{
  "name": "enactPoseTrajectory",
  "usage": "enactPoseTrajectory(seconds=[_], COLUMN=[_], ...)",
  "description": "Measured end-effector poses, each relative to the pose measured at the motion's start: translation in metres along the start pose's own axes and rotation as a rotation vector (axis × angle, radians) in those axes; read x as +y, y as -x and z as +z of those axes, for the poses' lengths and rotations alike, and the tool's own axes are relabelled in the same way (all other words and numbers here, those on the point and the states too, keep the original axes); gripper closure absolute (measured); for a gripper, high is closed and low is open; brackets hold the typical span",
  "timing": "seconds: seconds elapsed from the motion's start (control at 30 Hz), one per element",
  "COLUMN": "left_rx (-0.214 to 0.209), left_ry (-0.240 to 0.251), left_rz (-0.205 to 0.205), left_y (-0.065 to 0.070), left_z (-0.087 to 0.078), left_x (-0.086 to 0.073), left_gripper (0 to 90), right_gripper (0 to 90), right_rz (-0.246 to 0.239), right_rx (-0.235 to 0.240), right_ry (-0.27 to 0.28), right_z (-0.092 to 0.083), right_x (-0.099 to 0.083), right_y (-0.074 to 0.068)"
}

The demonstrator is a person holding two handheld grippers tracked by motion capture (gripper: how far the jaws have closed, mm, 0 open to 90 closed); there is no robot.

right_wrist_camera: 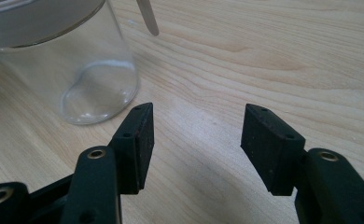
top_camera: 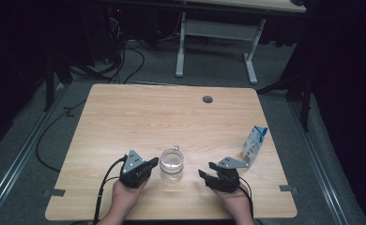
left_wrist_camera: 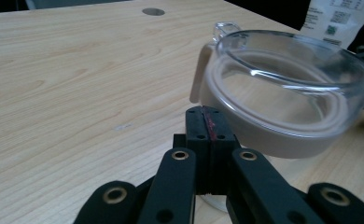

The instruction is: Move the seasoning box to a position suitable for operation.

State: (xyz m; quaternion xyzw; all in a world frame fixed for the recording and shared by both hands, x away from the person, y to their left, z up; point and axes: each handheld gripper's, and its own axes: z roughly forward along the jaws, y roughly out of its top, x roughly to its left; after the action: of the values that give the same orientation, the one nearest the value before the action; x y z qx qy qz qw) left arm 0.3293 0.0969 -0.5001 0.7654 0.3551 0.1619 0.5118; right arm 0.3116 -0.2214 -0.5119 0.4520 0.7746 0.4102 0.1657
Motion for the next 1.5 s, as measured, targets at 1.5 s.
enactPoseTrajectory(seconds=[1.5], left_rx=[-0.141], left_ry=[-0.018], left_rz=[0.086], left_y=[0.06], left_z=[0.015], left_x=[-0.002], left_gripper=[89.8], right_gripper=[50.2], right_rz=[0.028], right_rx=[-0.033], right_ry=[0.035], right_z=[-0.016], right_x=[-0.009], right_y=[0.007])
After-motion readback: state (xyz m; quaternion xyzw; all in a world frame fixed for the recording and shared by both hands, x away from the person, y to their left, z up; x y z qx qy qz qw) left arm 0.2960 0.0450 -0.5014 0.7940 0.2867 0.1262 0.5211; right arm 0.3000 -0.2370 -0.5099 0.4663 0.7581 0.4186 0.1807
